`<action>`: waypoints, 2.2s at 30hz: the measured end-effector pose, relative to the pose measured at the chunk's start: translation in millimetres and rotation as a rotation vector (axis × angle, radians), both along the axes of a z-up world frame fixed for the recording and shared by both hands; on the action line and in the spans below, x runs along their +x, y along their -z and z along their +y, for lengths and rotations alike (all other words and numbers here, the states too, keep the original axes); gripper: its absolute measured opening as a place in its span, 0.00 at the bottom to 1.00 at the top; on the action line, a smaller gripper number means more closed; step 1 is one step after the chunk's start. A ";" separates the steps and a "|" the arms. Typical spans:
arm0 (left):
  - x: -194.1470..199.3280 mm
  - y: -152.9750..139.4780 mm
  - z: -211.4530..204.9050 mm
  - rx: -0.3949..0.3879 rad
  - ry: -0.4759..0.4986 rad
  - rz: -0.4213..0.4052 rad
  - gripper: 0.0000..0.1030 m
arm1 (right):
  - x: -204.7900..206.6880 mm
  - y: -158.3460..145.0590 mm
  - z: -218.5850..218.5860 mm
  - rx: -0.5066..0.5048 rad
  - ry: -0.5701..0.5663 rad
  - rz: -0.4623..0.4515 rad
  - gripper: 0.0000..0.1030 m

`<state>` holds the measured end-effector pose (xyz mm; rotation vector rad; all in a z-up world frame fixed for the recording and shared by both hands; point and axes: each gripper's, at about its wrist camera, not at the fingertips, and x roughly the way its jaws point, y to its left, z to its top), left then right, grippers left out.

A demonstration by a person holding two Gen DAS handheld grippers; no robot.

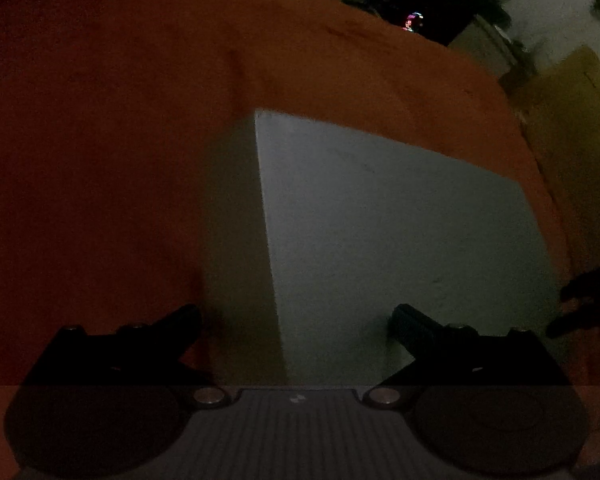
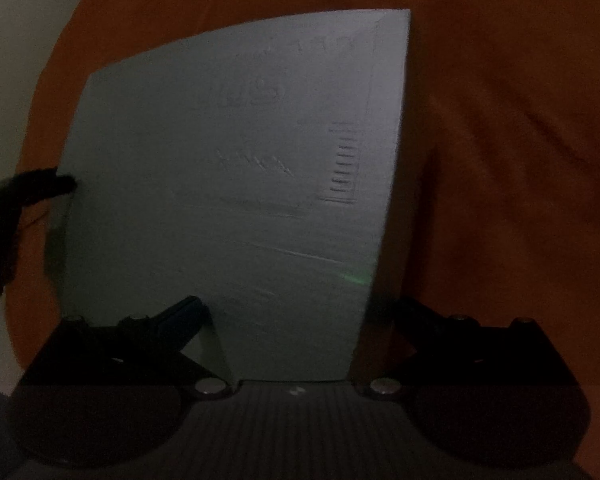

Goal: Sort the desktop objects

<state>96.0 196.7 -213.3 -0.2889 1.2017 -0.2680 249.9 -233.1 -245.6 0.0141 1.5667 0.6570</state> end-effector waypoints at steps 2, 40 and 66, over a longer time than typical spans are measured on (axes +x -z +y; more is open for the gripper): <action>-2.1 0.6 -1.8 0.008 0.003 -0.011 1.00 | 13.6 0.6 -6.5 0.014 0.030 0.001 1.00; -85.0 16.4 -39.2 0.069 0.082 0.106 1.00 | -88.9 15.6 10.9 0.058 0.102 -0.024 1.00; -229.9 -144.2 -148.2 0.235 -0.179 -0.450 1.00 | -278.7 -189.7 50.3 0.095 0.301 -0.470 1.00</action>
